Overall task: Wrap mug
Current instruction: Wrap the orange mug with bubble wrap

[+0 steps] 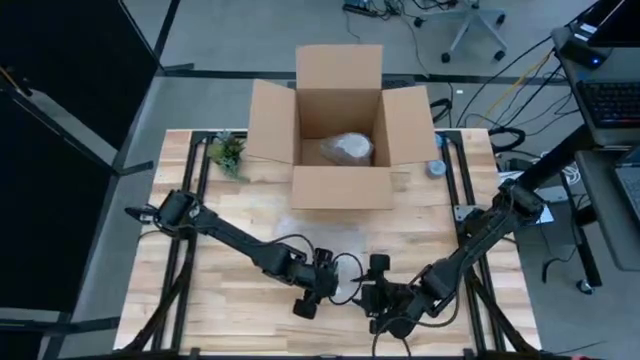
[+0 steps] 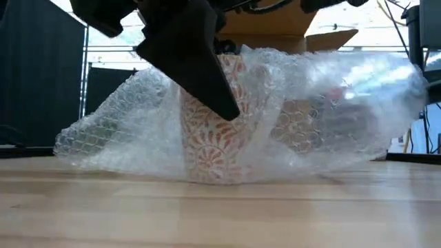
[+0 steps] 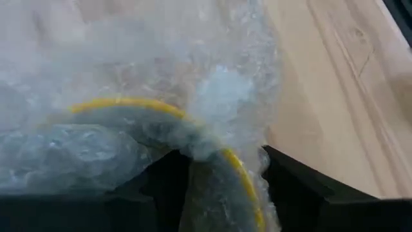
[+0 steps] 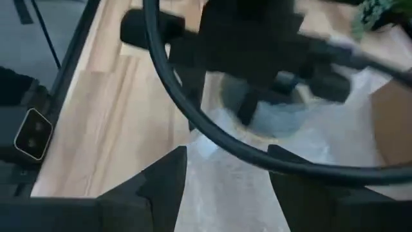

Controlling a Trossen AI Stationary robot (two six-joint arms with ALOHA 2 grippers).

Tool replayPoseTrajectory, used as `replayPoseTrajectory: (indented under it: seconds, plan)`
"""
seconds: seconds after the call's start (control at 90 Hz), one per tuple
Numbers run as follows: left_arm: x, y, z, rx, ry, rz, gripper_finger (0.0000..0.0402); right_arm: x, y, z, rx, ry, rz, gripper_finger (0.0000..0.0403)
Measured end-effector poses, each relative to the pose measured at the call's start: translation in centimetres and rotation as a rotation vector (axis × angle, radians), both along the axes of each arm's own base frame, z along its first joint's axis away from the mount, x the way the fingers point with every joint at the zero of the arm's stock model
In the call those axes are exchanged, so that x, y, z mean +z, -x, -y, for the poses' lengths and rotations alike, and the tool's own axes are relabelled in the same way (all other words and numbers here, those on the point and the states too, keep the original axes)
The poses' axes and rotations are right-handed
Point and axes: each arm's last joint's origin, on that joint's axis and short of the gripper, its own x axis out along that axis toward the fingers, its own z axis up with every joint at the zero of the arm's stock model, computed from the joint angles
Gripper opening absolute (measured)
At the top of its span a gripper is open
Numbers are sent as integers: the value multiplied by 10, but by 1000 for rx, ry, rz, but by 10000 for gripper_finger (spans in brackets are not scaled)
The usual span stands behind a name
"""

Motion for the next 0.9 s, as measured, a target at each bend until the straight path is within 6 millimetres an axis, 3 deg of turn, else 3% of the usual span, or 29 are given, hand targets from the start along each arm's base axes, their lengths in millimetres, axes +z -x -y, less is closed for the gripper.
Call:
replayPoseTrajectory:
  seconds: [0.189, 0.267, 0.422, 0.633, 0.9]
  plan:
    - [8, -4, 0, 0, 4, 22, 176, -7, 11, -14, 1, -78, -40, 201]
    - [10, -5, 1, 2, 6, 31, 176, -6, 14, -20, -22, -51, 29, 201]
    - [15, -8, 1, 10, 13, 49, 176, -11, -9, -22, -3, -2, 136, 201]
    - [17, -8, 1, 11, 14, 52, 176, -40, -32, -10, -60, 50, 95, 201]
    - [17, -8, 1, 13, 10, 48, 176, -58, -46, 1, -78, 69, 50, 201]
